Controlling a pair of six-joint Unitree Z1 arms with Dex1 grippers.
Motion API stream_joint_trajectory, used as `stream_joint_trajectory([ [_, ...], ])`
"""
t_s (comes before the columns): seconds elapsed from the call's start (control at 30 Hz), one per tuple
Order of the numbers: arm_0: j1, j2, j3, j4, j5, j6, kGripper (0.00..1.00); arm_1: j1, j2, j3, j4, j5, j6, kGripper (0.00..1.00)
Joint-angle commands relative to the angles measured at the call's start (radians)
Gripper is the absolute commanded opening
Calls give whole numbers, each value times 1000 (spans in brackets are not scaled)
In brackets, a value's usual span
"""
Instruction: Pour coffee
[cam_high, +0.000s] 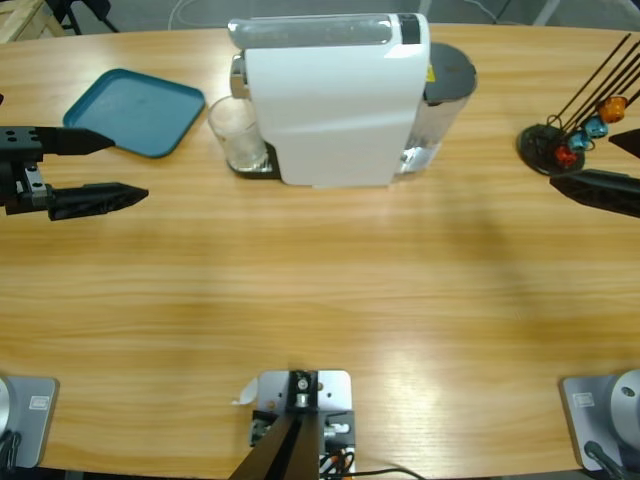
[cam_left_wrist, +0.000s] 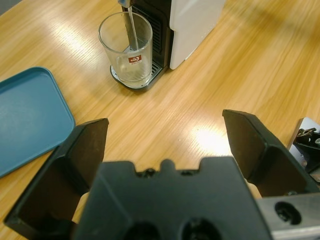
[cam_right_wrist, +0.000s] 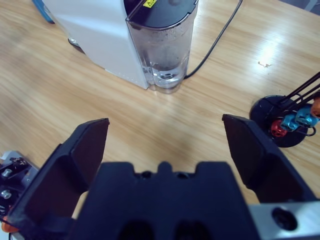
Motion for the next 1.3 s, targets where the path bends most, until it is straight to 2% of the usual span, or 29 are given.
stream_joint_trajectory([
  [0.03, -9, 1, 36, -10, 18, -15, 1000, -11, 0, 50, -14, -30, 23, 1000],
  [1.3, -22, 16, 37, -17, 19, -14, 1000, -11, 26, 51, -23, -30, 23, 1000],
])
